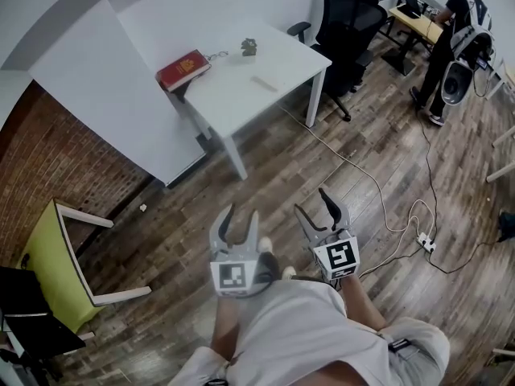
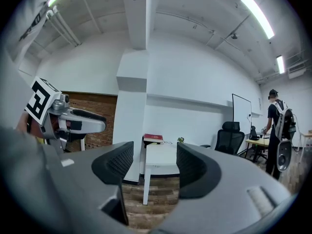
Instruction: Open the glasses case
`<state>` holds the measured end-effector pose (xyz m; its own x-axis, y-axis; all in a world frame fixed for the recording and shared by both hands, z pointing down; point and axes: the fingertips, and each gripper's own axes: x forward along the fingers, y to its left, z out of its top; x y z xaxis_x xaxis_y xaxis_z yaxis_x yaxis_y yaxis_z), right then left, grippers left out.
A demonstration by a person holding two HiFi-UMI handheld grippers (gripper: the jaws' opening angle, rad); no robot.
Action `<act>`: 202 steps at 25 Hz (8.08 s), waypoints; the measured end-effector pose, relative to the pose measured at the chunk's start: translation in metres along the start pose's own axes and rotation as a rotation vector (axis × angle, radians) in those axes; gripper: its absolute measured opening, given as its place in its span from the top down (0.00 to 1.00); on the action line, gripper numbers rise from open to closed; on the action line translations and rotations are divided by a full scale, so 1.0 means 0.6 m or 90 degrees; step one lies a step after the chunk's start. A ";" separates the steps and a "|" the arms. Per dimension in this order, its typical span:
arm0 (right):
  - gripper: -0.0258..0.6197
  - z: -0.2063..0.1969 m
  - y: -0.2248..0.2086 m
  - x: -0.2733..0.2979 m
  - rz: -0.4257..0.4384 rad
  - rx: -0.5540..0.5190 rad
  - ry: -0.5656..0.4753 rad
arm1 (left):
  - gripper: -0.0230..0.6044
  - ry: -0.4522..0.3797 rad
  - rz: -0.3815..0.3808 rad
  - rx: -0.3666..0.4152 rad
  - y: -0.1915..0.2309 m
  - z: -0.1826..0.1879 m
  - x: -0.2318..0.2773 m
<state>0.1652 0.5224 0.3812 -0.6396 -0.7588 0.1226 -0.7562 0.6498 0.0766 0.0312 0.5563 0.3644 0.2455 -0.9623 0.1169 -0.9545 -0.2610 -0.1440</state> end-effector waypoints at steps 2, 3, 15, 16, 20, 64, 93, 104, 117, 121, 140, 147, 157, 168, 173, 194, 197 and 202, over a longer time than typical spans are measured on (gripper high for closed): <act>0.54 0.000 -0.006 0.021 0.000 -0.003 0.004 | 0.67 0.000 -0.003 -0.003 0.012 -0.002 0.019; 0.54 0.000 -0.008 0.032 0.000 -0.002 0.007 | 0.67 0.000 -0.005 -0.003 0.019 -0.003 0.029; 0.54 0.010 -0.026 0.178 -0.030 -0.010 0.024 | 0.67 -0.003 -0.044 -0.005 0.123 -0.016 0.142; 0.54 0.011 -0.025 0.188 -0.035 -0.005 0.027 | 0.67 -0.004 -0.048 -0.007 0.133 -0.017 0.149; 0.54 0.012 -0.029 0.224 -0.053 -0.004 0.035 | 0.67 -0.004 -0.064 -0.003 0.164 -0.021 0.178; 0.54 0.029 -0.253 0.516 -0.036 0.008 0.033 | 0.67 -0.005 -0.051 0.000 0.273 0.012 0.519; 0.54 0.032 -0.398 0.663 0.010 0.010 0.038 | 0.61 0.019 -0.001 -0.006 0.315 0.016 0.698; 0.54 0.032 -0.441 0.763 -0.021 0.008 0.055 | 0.61 0.025 -0.029 -0.011 0.381 0.004 0.800; 0.54 0.025 -0.506 0.886 -0.061 0.009 0.087 | 0.61 0.034 -0.085 -0.012 0.443 -0.013 0.937; 0.54 0.020 -0.514 0.919 -0.072 0.006 0.099 | 0.61 0.018 -0.104 -0.003 0.464 -0.022 0.973; 0.54 -0.082 -0.529 1.008 -0.088 0.003 0.221 | 0.62 0.072 -0.218 -0.009 0.480 -0.121 1.078; 0.54 -0.138 -0.529 1.024 -0.060 0.006 0.264 | 0.62 0.116 -0.233 -0.024 0.461 -0.175 1.098; 0.54 -0.213 -0.558 1.050 0.006 0.016 0.310 | 0.63 0.176 -0.213 -0.027 0.436 -0.238 1.148; 0.54 -0.292 -0.570 1.059 0.064 0.006 0.357 | 0.63 0.253 -0.194 -0.034 0.417 -0.317 1.179; 0.54 -0.324 -0.563 1.061 0.084 -0.002 0.377 | 0.63 0.285 -0.202 -0.037 0.405 -0.353 1.186; 0.54 -0.399 -0.544 1.076 0.138 -0.033 0.433 | 0.63 0.391 -0.218 -0.051 0.385 -0.460 1.206; 0.54 -0.405 -0.540 1.080 0.145 -0.040 0.438 | 0.63 0.403 -0.220 -0.053 0.382 -0.474 1.208; 0.54 -0.414 -0.532 1.084 0.161 -0.047 0.448 | 0.63 0.404 -0.221 -0.046 0.381 -0.473 1.220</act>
<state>0.0250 -0.1678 0.6824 -0.5350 -0.3947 0.7470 -0.5707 0.8208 0.0249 -0.0551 -0.1858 0.6957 0.4115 -0.5896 0.6950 -0.8537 -0.5165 0.0674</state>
